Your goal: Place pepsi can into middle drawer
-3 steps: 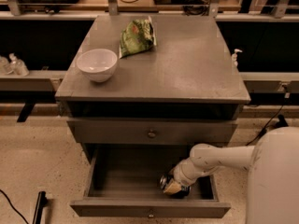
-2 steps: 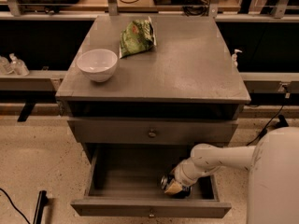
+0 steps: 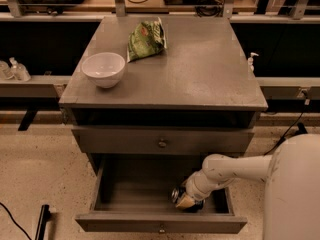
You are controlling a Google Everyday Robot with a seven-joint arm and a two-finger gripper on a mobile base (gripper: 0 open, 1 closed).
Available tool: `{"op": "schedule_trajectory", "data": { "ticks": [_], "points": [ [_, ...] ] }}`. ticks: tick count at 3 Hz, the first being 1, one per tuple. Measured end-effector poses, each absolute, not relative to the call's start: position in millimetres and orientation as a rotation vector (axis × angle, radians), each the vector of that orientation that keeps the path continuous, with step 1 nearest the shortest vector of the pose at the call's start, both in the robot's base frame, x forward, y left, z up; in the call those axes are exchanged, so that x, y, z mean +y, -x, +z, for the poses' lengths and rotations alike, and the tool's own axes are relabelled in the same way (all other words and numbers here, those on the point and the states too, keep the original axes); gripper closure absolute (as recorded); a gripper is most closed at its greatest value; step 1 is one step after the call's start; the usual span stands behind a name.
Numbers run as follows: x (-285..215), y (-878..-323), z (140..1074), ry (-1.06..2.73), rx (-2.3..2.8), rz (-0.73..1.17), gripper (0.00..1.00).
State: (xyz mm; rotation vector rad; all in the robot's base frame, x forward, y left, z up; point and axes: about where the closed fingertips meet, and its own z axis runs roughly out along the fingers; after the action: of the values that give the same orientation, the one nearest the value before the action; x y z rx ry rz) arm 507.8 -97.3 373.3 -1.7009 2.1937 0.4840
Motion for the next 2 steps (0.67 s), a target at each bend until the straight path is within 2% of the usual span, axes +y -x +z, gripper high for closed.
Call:
{"op": "schedule_trajectory", "data": {
  "ticks": [1,2],
  "points": [
    [-86,-508,395,1.736,2.13,0.444,0.43],
    [-77,-505,426,1.754,2.046,0.41,0.38]
  ]
}}
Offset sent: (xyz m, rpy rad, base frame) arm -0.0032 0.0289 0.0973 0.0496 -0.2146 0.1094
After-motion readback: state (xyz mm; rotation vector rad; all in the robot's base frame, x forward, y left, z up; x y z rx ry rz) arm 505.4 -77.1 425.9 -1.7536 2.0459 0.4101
